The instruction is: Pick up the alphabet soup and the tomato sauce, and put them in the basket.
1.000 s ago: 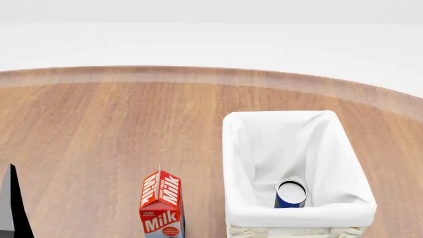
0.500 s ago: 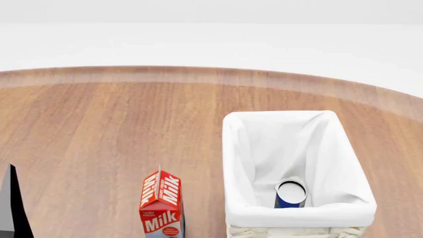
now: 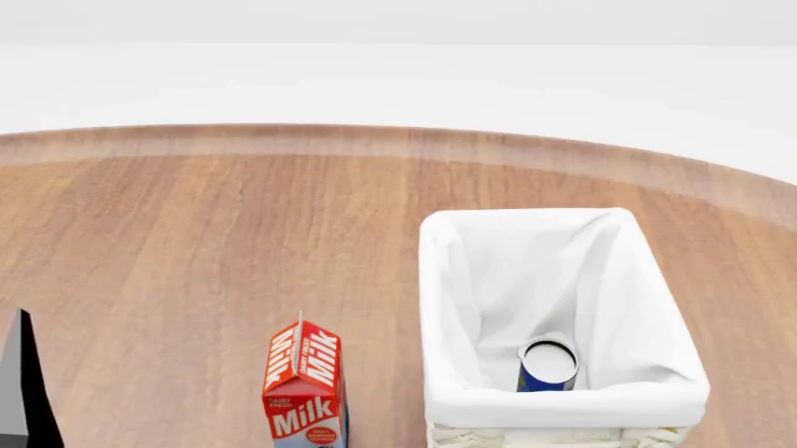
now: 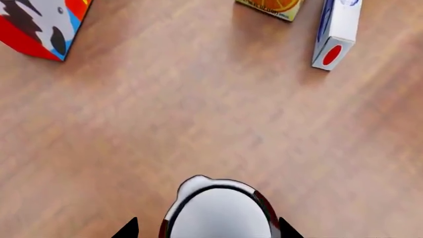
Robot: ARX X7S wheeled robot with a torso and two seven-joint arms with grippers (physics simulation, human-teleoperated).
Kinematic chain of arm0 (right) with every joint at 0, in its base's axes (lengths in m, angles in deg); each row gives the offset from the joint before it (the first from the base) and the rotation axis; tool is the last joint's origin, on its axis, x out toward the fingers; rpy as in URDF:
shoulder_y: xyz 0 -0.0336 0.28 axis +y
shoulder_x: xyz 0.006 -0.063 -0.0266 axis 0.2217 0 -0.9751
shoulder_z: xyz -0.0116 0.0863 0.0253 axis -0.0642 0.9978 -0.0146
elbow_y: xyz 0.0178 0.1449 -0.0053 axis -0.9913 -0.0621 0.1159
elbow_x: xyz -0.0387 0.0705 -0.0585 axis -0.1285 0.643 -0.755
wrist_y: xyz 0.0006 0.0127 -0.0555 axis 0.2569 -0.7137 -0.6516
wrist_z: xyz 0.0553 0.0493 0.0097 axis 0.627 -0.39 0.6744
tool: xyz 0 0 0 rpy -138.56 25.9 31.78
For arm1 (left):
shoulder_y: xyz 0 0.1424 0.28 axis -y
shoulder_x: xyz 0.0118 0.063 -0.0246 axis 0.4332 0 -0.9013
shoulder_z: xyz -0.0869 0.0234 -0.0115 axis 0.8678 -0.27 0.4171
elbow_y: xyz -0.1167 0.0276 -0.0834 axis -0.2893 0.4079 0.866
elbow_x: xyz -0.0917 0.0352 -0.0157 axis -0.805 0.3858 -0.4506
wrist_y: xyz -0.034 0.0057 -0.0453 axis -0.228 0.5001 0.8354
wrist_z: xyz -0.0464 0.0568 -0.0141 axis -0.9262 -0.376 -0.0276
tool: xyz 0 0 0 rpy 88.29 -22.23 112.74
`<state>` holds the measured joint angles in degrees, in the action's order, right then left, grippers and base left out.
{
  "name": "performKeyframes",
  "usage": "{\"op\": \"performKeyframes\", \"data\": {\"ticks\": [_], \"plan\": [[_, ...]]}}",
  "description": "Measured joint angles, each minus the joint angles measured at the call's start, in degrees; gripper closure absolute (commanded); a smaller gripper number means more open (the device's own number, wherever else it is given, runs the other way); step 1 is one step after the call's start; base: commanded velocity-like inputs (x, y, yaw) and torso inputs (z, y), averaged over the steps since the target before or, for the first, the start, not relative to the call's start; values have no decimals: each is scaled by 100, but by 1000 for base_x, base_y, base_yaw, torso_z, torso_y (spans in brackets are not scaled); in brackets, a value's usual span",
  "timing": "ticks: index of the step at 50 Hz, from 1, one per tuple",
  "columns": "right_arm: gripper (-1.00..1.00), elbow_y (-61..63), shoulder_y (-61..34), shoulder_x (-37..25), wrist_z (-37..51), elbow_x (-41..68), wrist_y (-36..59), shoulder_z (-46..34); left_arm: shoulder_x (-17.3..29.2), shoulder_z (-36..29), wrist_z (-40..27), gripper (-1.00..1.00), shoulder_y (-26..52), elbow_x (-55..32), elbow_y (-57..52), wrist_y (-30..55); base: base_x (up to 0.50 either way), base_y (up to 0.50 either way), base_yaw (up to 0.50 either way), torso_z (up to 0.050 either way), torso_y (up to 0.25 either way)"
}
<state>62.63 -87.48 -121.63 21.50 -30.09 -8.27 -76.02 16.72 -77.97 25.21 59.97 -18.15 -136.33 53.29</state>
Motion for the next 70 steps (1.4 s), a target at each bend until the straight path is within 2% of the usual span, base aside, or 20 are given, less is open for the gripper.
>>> {"op": "performKeyframes", "data": {"ticks": [10, 11, 23, 32, 47, 70], "plan": [[-100, -129, 31, 22, -58, -33, -102, -18, 10, -15, -10, -100, 2, -4, 10, -14, 0, 0, 0, 0, 0], [100, -141, 33, 24, -63, -35, -113, -18, 10, -17, -11, -100, 3, -3, 13, -17, 0, 0, 0, 0, 0], [100, -126, 43, -6, 19, 21, -182, 19, 17, -39, -21, -100, 4, -1, 40, -45, 0, 0, 0, 0, 0], [100, 397, -114, -192, 266, 291, -75, 311, 25, -53, -27, -100, 16, -6, 45, -49, 0, 0, 0, 0, 0], [100, 1836, -777, -731, 1070, 1554, 345, 1374, 49, -67, -50, -100, 51, -26, -9, 10, 0, 0, 0, 0, 0], [100, 2884, -2307, -1347, 2271, 3731, 512, 2631, 79, -91, -84, -100, 83, -38, -26, 24, 0, 0, 0, 0, 0]]}}
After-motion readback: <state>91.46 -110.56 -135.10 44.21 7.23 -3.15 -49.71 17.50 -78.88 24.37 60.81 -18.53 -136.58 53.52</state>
